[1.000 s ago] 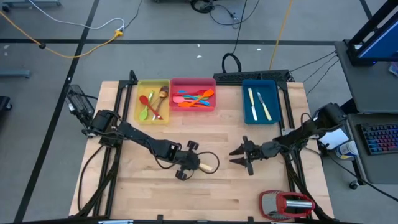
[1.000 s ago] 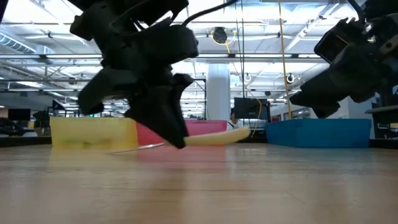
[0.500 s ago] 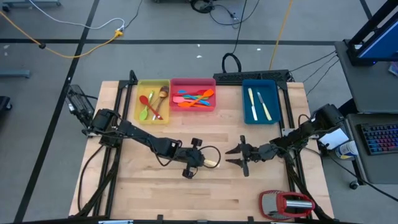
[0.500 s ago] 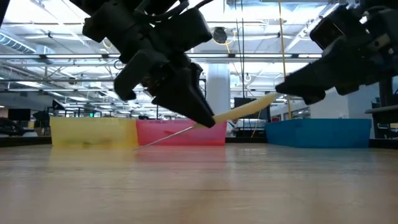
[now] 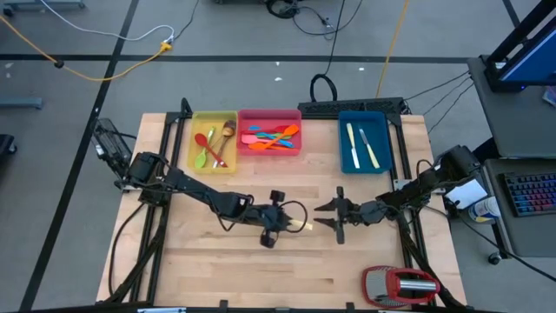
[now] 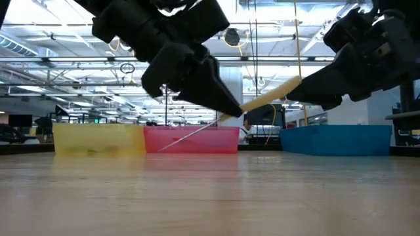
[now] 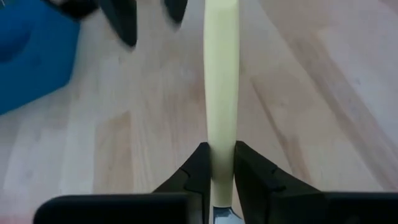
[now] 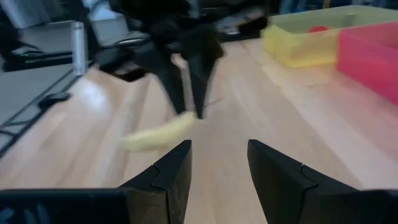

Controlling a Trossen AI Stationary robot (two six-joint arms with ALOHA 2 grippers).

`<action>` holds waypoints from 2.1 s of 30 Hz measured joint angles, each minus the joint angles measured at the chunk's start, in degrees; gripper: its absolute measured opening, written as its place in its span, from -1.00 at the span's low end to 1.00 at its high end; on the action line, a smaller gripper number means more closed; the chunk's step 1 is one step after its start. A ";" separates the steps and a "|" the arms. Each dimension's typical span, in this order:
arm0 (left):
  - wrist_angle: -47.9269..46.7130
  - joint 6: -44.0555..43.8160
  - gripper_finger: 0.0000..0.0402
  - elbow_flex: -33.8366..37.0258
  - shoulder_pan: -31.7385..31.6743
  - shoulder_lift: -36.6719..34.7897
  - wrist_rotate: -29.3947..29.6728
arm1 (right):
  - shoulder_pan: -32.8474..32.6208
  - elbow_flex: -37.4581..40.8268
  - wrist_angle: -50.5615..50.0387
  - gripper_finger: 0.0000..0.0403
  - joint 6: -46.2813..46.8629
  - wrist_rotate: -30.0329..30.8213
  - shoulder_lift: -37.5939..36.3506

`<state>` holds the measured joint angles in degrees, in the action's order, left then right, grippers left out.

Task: Pick & Place Kitchen Items
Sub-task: Put the yellow table knife into the blue bin

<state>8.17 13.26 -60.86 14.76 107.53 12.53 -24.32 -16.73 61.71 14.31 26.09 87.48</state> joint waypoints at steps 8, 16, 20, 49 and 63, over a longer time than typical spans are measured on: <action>5.85 1.48 -0.73 0.00 0.15 -0.02 0.00 | 0.00 0.00 -0.78 -0.24 -0.63 1.16 0.00; 8.53 1.62 -0.72 0.00 0.15 -0.02 0.02 | -0.03 0.00 -0.71 -0.11 -0.44 0.79 -0.01; 10.53 1.64 -0.71 0.00 -0.13 -0.06 0.41 | -0.04 0.00 -0.13 0.01 -0.44 0.68 0.00; 19.12 2.95 -0.70 -0.02 -3.04 -0.11 1.09 | 2.21 -4.70 5.28 -0.20 -13.32 -3.67 -0.02; 19.18 0.07 -0.70 0.00 -3.08 -0.11 1.36 | 3.00 -4.71 5.54 -0.68 -15.34 -3.39 -0.02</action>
<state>27.35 13.32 -60.86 11.68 107.42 13.89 -21.32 -21.44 67.24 -1.04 22.70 87.46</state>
